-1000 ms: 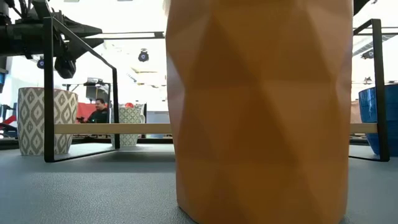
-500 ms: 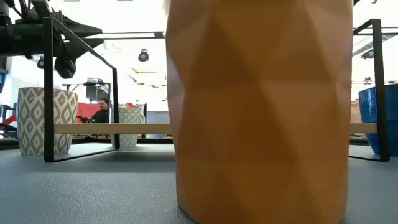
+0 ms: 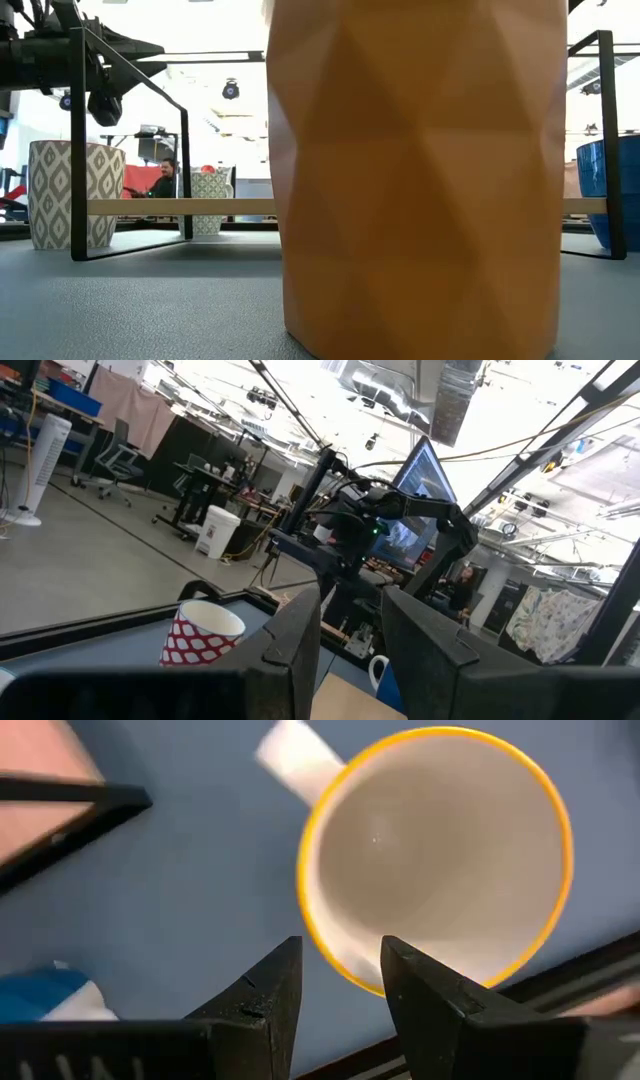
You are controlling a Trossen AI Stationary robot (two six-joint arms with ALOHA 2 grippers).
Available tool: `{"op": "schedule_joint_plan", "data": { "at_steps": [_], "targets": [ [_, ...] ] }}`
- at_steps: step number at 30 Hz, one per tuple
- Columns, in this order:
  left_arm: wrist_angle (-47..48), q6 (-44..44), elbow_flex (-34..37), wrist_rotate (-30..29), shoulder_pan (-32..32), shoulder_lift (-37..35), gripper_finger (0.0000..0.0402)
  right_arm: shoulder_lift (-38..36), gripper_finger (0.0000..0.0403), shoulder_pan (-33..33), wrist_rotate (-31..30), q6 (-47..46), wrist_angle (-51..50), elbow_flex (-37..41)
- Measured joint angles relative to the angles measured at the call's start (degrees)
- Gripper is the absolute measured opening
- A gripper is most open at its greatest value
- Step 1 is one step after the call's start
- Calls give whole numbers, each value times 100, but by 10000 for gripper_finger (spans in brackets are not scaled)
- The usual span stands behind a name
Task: Place coffee mugs
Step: Put the orange patterned mug on the shelf
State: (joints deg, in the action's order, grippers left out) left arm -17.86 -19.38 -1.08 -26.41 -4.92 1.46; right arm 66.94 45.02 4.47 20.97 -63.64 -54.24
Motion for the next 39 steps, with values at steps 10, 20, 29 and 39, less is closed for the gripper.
{"op": "schedule_joint_plan", "data": {
  "at_steps": [10,20,29,39],
  "targets": [
    [0,0,-1,0,0,1,93,4,127,-254,-3,929,481,219],
    [-1,0,-2,0,1,1,93,4,56,-252,-2,890,608,287],
    [-1,-2,-2,0,-1,1,93,-4,12,-252,-35,622,605,339],
    [-1,-2,0,0,1,-1,93,9,10,-243,-384,285,526,-586]
  ]
}}
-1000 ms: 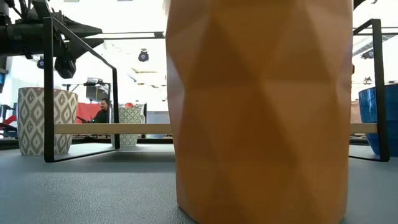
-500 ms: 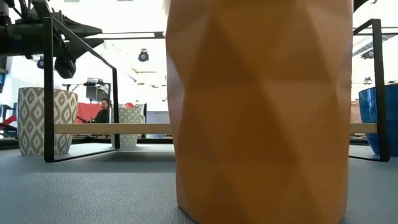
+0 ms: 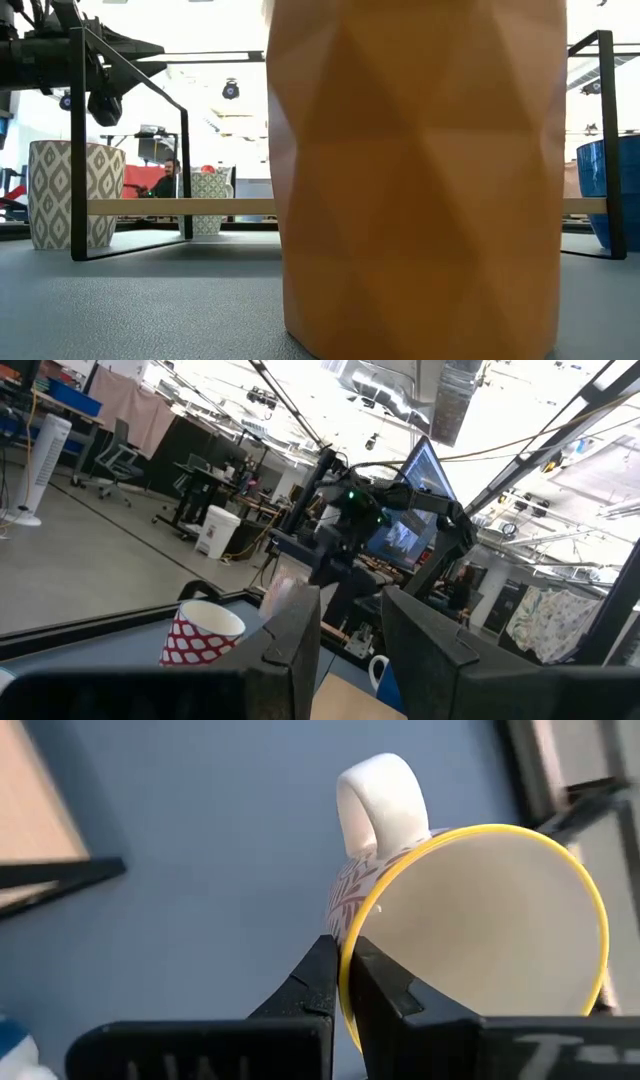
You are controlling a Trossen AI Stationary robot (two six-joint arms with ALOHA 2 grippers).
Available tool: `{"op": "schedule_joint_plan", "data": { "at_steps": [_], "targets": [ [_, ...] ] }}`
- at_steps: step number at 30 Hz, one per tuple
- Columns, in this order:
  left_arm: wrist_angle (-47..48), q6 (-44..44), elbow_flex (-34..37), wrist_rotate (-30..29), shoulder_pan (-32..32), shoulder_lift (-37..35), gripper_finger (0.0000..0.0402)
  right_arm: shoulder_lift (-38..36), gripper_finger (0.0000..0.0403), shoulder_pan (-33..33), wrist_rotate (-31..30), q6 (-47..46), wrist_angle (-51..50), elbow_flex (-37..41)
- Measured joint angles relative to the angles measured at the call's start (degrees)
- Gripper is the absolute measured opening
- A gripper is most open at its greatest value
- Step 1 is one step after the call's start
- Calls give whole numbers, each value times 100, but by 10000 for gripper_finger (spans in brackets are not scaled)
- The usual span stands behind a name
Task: Place coffee mugs
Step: Put the orange patterned mug on the shelf
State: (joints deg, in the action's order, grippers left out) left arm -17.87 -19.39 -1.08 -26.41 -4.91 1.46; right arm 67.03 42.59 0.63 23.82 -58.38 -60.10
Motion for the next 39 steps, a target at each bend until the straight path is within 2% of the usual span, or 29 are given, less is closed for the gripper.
{"op": "schedule_joint_plan", "data": {
  "at_steps": [10,22,39],
  "targets": [
    [0,1,-2,0,-1,0,93,396,9,-132,238,-150,-8,-1022],
    [0,2,0,0,0,2,93,1325,9,-1271,292,-158,-582,-1939],
    [0,2,0,0,-2,2,93,1379,9,-2768,292,-781,-753,-1958]
  ]
}}
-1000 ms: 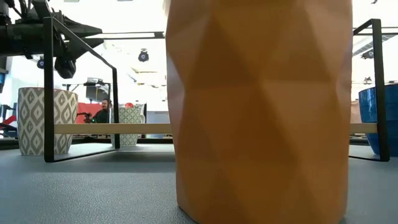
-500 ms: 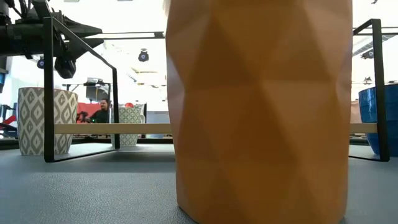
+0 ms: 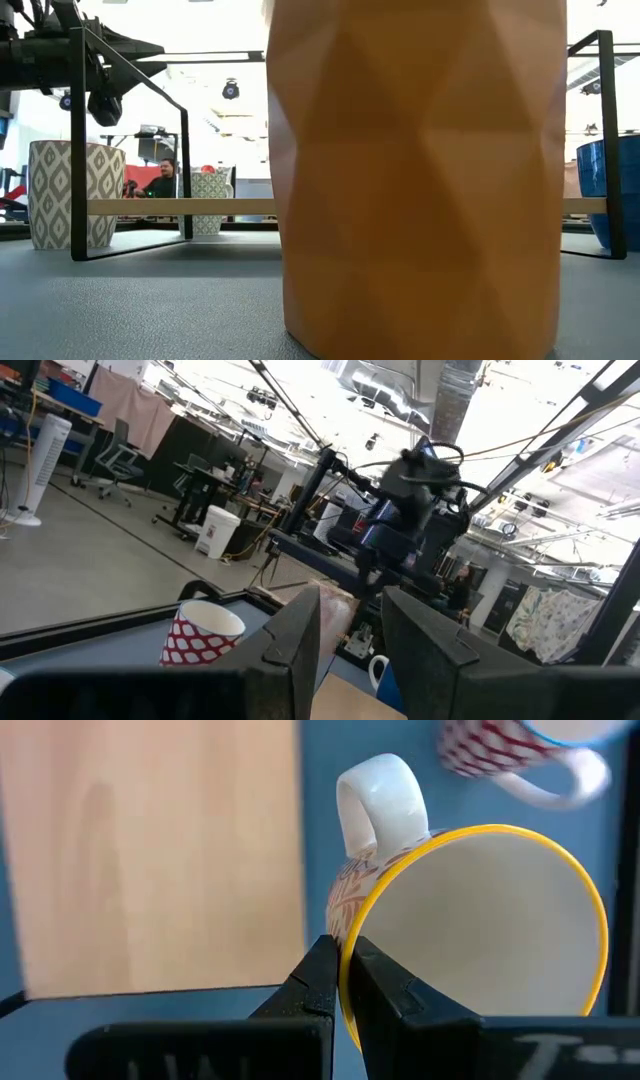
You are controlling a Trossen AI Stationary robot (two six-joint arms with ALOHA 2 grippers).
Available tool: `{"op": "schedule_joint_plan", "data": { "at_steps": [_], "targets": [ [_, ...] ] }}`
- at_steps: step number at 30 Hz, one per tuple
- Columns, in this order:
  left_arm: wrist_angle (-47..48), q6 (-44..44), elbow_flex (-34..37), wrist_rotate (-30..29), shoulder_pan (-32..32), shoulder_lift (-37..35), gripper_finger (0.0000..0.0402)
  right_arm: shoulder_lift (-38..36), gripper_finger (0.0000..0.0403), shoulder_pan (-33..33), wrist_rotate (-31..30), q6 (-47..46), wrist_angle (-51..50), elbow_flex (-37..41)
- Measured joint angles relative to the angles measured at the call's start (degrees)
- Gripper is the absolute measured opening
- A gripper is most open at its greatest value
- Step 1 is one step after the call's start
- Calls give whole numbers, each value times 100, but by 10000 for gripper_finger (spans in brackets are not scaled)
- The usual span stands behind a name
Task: Place coffee mugs
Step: Put the orange patterned mug on the shelf
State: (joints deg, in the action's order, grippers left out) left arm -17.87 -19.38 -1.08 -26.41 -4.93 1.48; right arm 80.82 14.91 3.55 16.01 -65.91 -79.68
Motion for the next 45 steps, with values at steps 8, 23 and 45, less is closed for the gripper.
{"op": "schedule_joint_plan", "data": {
  "at_steps": [8,23,45],
  "targets": [
    [0,-1,-1,1,1,-2,93,161,9,-634,231,34,28,4],
    [2,0,-2,0,0,0,93,532,9,-1075,316,601,-64,9],
    [20,-2,0,0,0,0,93,435,115,-1066,288,-551,-151,-11]
  ]
}}
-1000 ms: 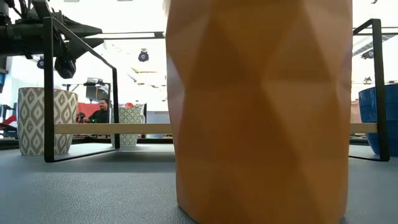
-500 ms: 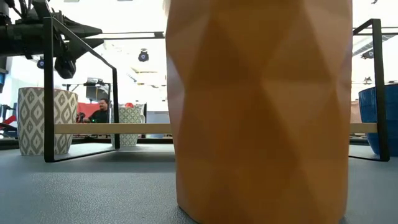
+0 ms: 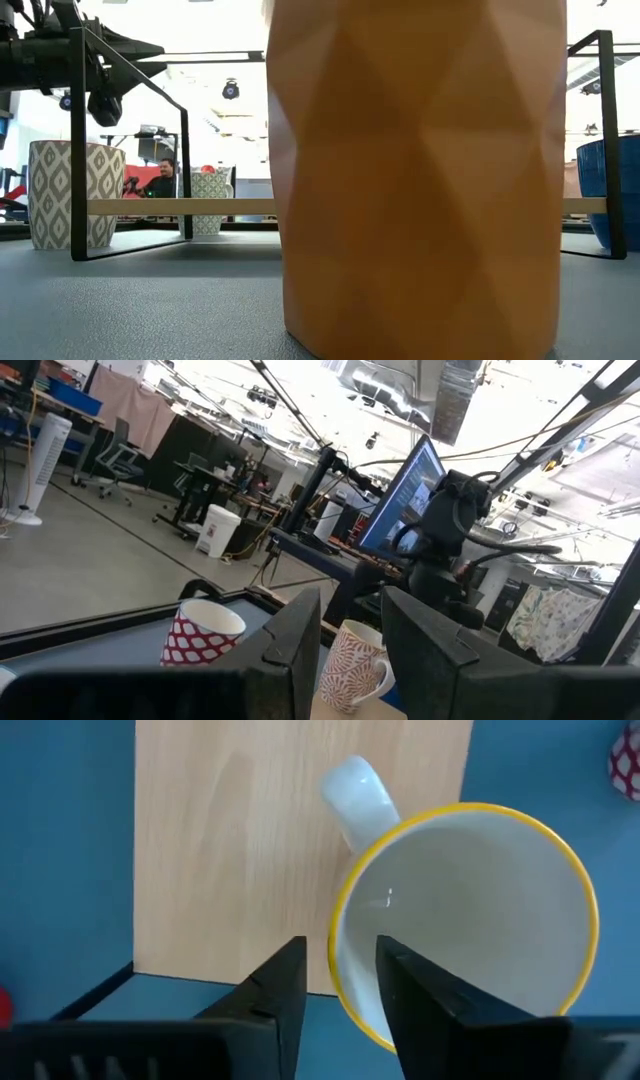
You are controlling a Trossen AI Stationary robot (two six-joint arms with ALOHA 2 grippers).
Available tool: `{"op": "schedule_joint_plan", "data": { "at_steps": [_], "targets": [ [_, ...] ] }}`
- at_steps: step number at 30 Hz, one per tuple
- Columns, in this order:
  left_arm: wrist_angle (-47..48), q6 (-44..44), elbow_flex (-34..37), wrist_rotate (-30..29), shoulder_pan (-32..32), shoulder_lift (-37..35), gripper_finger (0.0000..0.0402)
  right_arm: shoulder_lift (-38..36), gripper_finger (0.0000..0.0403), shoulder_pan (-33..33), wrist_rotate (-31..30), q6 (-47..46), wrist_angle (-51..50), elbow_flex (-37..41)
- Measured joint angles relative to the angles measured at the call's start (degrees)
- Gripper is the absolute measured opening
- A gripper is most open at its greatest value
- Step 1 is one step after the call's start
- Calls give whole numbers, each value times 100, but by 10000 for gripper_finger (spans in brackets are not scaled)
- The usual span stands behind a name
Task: Place coffee mugs
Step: Put the orange patterned mug on the shelf
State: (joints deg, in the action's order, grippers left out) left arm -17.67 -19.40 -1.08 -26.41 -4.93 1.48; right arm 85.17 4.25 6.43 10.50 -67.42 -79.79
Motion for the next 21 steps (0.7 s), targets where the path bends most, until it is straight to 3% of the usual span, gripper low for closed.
{"op": "schedule_joint_plan", "data": {
  "at_steps": [3,10,21],
  "targets": [
    [2,0,0,0,0,-2,93,-4,118,5,-67,-573,74,-173],
    [2,1,-2,0,2,0,93,5,107,70,-450,-3130,930,-303],
    [11,2,0,0,0,0,93,49,134,142,-797,-3849,942,-303]
  ]
}}
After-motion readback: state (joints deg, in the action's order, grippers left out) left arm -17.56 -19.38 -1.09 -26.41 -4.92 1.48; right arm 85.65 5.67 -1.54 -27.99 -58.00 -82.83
